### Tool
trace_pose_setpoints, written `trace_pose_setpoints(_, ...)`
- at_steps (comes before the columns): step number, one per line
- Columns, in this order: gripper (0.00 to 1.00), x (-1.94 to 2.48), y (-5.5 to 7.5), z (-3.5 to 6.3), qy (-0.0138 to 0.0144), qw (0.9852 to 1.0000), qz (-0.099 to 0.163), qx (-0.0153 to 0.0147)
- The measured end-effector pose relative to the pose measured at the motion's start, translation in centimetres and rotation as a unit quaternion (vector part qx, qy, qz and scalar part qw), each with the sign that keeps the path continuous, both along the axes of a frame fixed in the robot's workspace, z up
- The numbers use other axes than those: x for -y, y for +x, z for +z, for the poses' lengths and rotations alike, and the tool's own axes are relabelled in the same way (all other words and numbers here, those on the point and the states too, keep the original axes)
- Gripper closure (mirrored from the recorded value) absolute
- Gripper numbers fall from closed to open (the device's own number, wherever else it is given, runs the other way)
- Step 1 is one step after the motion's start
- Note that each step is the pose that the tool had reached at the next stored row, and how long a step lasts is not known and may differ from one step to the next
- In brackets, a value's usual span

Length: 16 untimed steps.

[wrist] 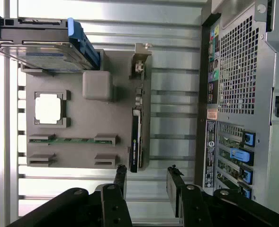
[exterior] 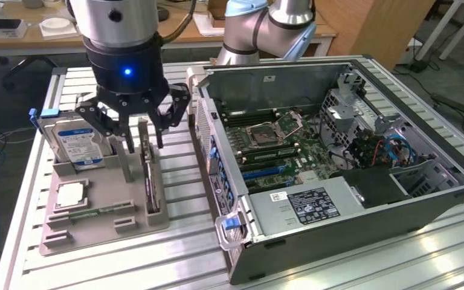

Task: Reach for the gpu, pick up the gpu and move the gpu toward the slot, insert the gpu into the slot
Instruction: 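Pick up the gpu and move the gpu toward the slot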

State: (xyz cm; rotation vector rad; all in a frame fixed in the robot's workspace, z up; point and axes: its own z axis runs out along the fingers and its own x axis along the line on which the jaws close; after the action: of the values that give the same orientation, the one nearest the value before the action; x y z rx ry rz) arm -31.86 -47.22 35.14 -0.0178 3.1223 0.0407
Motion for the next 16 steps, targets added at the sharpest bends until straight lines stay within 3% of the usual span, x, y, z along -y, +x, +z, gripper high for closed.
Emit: trace_pose_setpoints(16,0.53,0.0,0.0,-0.53,0.0,1.0,0.0,0.0)
